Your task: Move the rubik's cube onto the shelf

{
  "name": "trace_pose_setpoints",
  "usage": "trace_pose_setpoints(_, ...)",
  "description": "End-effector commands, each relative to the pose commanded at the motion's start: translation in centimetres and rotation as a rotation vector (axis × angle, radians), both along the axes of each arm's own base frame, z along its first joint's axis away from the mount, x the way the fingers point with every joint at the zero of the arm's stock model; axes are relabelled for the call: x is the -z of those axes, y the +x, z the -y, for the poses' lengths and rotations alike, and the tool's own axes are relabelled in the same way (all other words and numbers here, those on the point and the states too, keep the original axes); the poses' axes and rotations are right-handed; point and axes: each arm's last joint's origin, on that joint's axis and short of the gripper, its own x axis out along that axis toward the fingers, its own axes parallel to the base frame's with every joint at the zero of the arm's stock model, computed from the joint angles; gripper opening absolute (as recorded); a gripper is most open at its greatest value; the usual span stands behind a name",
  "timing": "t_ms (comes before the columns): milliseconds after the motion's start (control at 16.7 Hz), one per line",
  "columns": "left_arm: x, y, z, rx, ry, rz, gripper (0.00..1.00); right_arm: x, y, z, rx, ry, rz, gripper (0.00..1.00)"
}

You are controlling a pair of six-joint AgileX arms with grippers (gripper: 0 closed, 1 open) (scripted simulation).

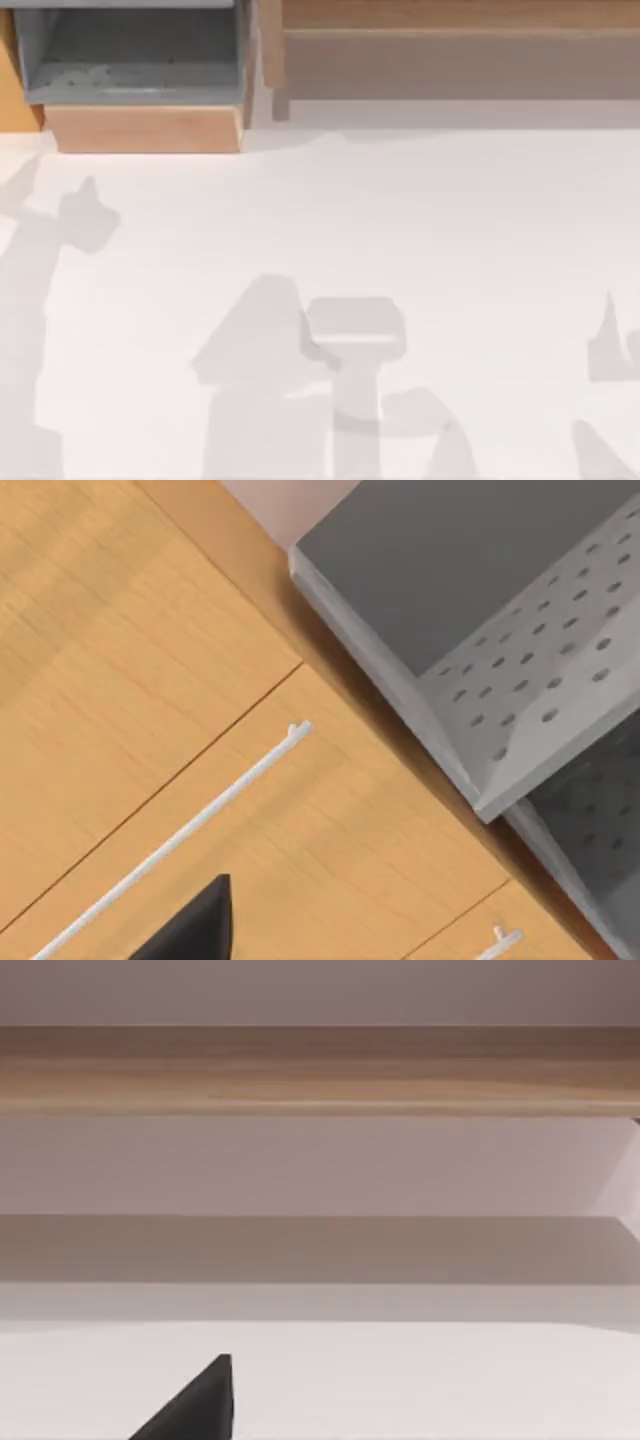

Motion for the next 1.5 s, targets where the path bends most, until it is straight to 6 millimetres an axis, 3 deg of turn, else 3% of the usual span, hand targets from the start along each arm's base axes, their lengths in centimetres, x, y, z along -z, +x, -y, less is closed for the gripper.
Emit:
trace_pose_setpoints(240, 1.9, 7.3, -3.6, -0.001, 0.273, 0.017, 1.0, 0.0, 0.0, 0.0, 0.0, 0.0, 0.0, 1.0)
trace_pose_setpoints(420, 5.1, 11.8, -6.9, -0.008, 0.465, 0.032, 1.0, 0.0, 0.0, 0.0, 0.0, 0.0, 0.0, 1.0)
trace_pose_setpoints(600, 9.2, 14.8, -9.9, -0.019, 0.632, 0.043, 1.0, 0.0, 0.0, 0.0, 0.0, 0.0, 0.0, 1.0)
trace_pose_setpoints(780, 12.9, 16.4, -12.3, -0.028, 0.755, 0.048, 1.0, 0.0, 0.0, 0.0, 0.0, 0.0, 0.0, 1.0)
trace_pose_setpoints(960, 15.2, 17.0, -13.6, -0.034, 0.823, 0.048, 1.0, 0.0, 0.0, 0.0, 0.0, 0.0, 0.0, 1.0)
trace_pose_setpoints(1500, 15.5, 17.7, -13.6, -0.035, 0.831, 0.048, 1.0, 0.0, 0.0, 0.0, 0.0, 0.0, 0.0, 1.0)
